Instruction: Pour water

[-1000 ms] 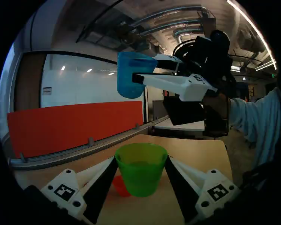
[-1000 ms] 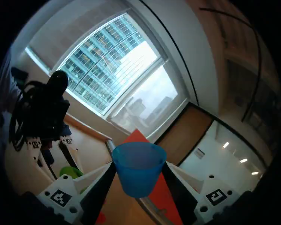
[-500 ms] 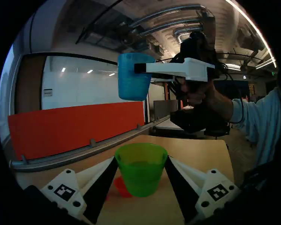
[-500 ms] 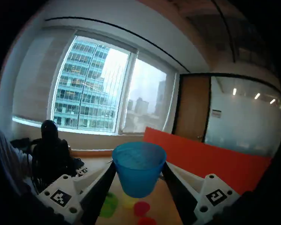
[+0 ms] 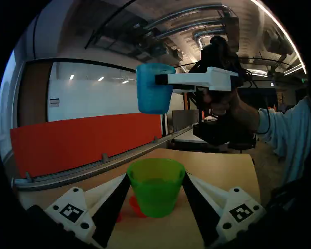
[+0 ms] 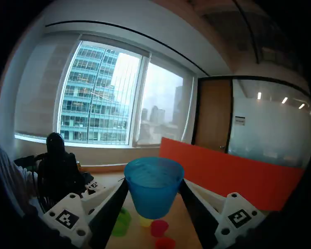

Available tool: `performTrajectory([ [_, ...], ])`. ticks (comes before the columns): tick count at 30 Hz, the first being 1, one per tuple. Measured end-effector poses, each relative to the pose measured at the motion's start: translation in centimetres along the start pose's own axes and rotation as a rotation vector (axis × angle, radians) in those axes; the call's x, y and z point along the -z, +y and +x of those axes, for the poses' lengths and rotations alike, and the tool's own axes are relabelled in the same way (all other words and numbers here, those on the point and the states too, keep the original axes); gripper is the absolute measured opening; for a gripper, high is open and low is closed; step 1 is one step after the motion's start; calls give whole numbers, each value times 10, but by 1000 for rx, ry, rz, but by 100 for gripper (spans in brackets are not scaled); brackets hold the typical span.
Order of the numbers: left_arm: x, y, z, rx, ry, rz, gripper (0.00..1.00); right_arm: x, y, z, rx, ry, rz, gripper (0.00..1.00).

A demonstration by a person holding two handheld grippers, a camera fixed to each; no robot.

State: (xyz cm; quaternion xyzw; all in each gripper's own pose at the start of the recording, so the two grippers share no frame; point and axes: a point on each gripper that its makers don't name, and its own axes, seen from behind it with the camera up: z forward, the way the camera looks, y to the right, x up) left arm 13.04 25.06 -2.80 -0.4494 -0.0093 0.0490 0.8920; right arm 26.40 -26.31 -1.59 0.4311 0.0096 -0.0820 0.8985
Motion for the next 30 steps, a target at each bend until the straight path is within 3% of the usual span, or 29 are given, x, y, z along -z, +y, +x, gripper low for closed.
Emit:
performTrajectory([
  [23,10,-12,-9,0,-29,27,86,23,12,-14,-17,-6,-9,89],
  [30,15,-16,-18,1,-54,32,86,31,13,-31,-35,-22,-11,89],
])
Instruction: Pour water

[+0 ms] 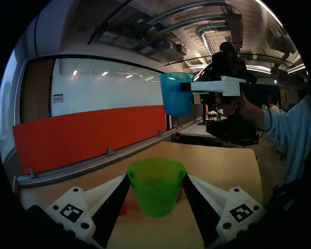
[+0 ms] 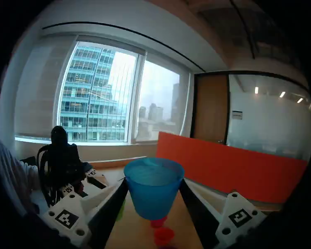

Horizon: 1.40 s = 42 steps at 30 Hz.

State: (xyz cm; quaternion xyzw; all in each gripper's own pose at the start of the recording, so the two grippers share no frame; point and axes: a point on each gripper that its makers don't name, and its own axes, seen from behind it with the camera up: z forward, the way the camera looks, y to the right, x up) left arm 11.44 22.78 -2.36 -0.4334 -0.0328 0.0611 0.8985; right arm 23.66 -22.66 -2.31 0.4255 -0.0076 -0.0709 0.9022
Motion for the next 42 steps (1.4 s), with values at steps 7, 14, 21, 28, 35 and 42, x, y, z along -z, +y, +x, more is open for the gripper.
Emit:
performTrajectory([
  [7,3,-3,-15,-5,-37,6,86,7,0,-27,-12,-35,10,89],
  [14,7,-6,-32,-6,-78,9,86,13,-5,-51,-20,-62,27,89],
  [21,8,-6,-52,-13,-125,6,86,15,-9,-84,-29,-105,43,89],
  [28,9,-1,-67,-9,-163,-4,86,16,-18,-114,-31,-144,64,89],
  [35,11,2,-86,-3,-207,-13,86,18,-24,-144,-19,-196,75,89],
  [42,9,9,-104,-4,-247,-31,86,17,-30,-168,-11,-237,89,89],
])
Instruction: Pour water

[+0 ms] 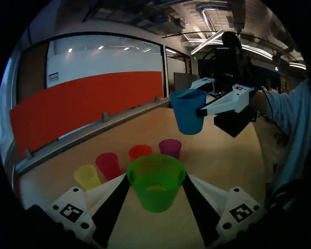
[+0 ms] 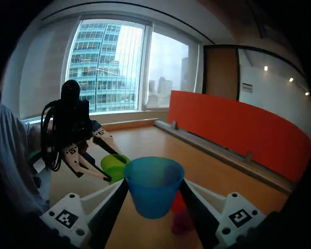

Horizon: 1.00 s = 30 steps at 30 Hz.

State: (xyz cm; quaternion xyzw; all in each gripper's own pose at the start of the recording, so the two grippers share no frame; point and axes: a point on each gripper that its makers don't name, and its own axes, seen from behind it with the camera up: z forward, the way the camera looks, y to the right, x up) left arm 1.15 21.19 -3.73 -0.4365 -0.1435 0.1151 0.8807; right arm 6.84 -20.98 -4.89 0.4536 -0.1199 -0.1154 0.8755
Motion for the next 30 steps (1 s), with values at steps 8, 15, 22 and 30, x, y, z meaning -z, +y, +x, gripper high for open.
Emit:
performTrajectory([
  [8,-6,2,-13,7,-39,-10,86,-4,-4,-23,0,-44,17,90],
  [15,-10,7,-22,4,-70,-27,86,-7,-6,-44,-8,-87,35,90],
  [22,-15,7,-33,5,-110,-40,86,-13,-11,-72,4,-158,60,90],
  [30,-17,7,-47,4,-154,-59,86,-19,-15,-92,5,-214,81,90],
])
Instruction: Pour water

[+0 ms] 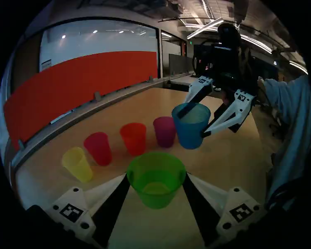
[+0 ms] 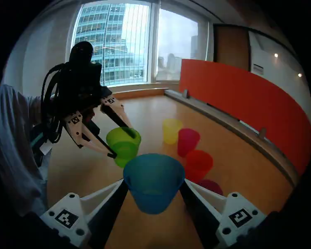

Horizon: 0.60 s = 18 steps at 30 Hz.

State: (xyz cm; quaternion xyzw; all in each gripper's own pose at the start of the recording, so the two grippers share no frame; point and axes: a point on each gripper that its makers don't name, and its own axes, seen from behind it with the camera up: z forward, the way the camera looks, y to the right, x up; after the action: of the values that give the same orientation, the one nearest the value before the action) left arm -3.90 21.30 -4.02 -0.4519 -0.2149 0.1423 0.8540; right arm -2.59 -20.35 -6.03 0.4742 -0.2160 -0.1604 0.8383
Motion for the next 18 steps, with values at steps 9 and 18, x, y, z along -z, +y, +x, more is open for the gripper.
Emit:
performTrajectory([
  [9,-8,-2,-14,-23,-58,-17,86,-11,-1,-18,-1,-40,17,90],
  [18,-21,-1,-25,-54,-104,-38,86,-21,-1,-35,17,-74,19,90],
])
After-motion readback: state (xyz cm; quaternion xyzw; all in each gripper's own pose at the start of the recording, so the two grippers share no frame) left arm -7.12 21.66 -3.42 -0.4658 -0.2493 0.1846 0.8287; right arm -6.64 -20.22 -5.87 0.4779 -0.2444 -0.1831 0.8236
